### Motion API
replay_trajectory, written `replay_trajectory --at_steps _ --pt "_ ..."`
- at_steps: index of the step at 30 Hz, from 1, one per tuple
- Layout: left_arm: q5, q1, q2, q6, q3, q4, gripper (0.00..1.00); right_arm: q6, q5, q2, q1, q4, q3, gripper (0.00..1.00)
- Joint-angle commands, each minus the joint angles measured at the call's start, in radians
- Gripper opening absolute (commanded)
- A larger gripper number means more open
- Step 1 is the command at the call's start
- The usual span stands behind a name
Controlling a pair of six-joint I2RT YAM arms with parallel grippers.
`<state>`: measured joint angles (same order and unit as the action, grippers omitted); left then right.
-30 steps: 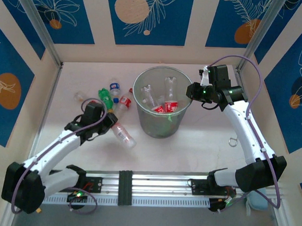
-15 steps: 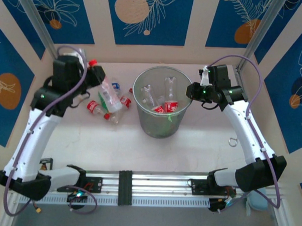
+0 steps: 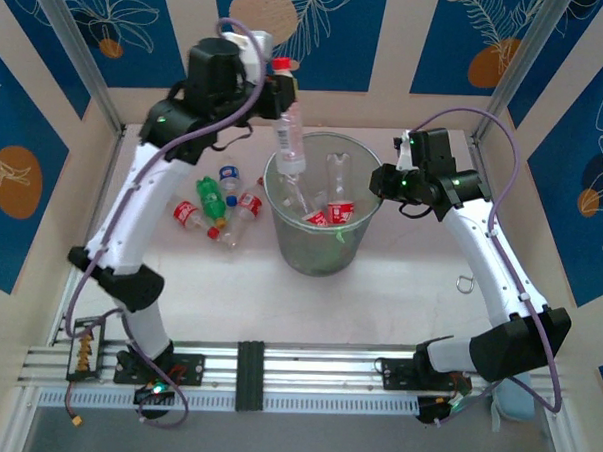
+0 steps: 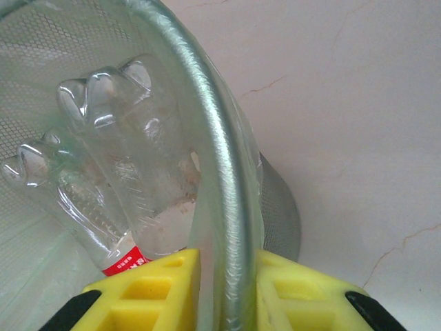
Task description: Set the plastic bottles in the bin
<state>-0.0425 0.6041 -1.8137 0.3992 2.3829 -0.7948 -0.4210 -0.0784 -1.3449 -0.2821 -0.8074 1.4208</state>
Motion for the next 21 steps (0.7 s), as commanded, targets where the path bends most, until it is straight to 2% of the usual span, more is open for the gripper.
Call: replay_trajectory --at_steps 1,5,13,21 --pt "-0.036 0.040 -0.062 -0.031 0.034 -0.042 0.11 0.014 0.035 -0.020 -0.025 -0.059 0.011 0.24" --pt "-0.031 0.083 -0.104 -0.031 -0.012 -0.063 0.11 0.016 0.031 -0.020 -0.026 -0.063 0.016 0.24" --pt "-0.064 0.106 -0.020 0.106 -0.432 0.155 0.04 0.016 0.026 -0.025 -0.032 -0.063 0.017 0.24" --pt "-0.079 0.116 0.013 0.205 -0.662 0.294 0.04 0.012 0.017 -0.033 -0.040 -0.061 0.018 0.24"
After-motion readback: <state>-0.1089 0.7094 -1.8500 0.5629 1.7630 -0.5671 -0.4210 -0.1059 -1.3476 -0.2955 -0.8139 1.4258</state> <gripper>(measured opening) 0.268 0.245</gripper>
